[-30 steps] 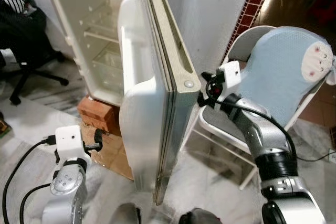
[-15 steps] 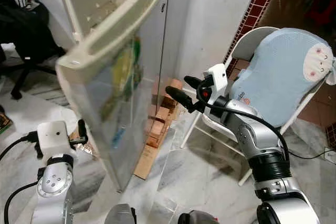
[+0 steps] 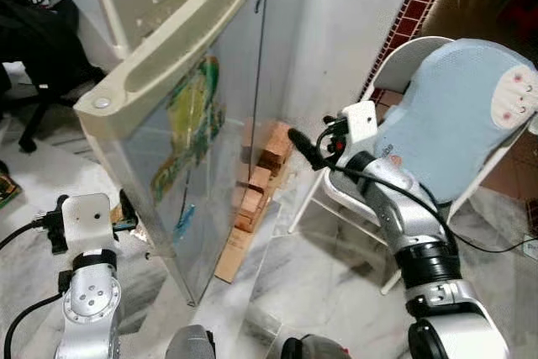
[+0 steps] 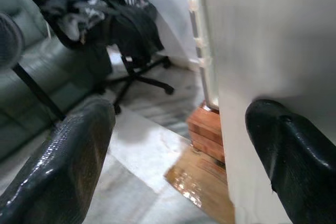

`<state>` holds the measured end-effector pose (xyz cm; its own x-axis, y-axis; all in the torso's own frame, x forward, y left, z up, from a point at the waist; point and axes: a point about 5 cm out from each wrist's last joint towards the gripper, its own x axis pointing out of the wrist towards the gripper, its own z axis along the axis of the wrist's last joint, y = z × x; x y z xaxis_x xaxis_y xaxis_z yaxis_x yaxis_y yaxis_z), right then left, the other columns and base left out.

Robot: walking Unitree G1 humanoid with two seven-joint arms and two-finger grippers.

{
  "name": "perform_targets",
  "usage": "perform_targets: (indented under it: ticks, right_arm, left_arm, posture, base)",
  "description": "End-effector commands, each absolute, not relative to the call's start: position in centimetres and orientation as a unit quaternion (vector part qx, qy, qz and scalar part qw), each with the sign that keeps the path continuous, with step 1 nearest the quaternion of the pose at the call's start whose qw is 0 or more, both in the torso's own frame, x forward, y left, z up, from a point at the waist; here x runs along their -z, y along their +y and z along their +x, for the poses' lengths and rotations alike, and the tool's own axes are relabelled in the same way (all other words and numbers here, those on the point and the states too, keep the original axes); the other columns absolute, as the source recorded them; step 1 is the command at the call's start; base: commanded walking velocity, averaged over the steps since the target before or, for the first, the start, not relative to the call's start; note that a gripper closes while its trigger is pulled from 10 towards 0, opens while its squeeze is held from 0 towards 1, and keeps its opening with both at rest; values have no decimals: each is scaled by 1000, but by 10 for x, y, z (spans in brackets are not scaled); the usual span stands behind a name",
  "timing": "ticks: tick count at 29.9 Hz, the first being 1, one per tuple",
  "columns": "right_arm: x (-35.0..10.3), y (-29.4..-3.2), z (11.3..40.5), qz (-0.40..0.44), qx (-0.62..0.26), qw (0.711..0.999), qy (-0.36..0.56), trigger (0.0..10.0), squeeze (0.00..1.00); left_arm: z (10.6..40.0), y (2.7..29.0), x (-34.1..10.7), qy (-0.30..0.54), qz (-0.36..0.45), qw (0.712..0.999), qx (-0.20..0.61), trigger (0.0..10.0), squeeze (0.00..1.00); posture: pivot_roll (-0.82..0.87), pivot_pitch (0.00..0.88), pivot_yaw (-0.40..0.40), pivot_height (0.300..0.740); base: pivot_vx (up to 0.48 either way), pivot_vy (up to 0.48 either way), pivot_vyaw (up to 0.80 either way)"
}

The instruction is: Restocking fridge

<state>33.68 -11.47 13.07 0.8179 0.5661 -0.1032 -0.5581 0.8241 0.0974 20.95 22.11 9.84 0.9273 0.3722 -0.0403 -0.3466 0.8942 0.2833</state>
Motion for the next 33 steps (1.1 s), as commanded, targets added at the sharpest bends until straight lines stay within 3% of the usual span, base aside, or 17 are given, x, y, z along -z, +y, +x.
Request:
perform_targets:
  ticks: [1, 8, 9, 13, 20, 29, 33]
  right_arm:
    - [-135, -111, 338, 34, -302, 951, 56, 10000, 0]
    - [-141, -106, 345, 38, -302, 951, 48, 10000, 0]
    - [-141, -105, 345, 36, -305, 951, 48, 10000, 0]
    - [-141, -104, 346, 28, -311, 949, 49, 10000, 0]
    - [-140, -103, 350, 11, -315, 947, 58, 10000, 0]
    - [-140, -102, 350, 9, -315, 947, 59, 10000, 0]
    - [-153, -83, 355, 57, -328, 942, 44, 10000, 0]
  left_arm:
    - [209, 215, -109, 16, 145, 974, -171, 10000, 0]
    - [193, 228, -74, 136, 2, 971, -194, 10000, 0]
    - [193, 222, -63, 172, -39, 972, -154, 10000, 0]
    - [193, 200, -59, 204, -69, 976, -40, 10000, 0]
    - [175, 180, -46, 297, -89, 948, 76, 10000, 0]
    - [174, 179, -45, 310, -97, 941, 91, 10000, 0]
    - [164, 174, -40, 377, -94, 914, 115, 10000, 0]
  posture:
    - [104, 63, -70, 740]
    - [120, 61, -73, 740]
    - [126, 60, -77, 740]
    - [125, 56, -77, 740]
    - [118, 57, -62, 740]
    - [118, 57, -62, 740]
    - [118, 60, -60, 740]
  base:
    - [0, 0, 0]
    - [0, 0, 0]
    - [0, 0, 0]
    - [0, 0, 0]
    - [0, 0, 0]
    - [0, 0, 0]
    - [0, 0, 0]
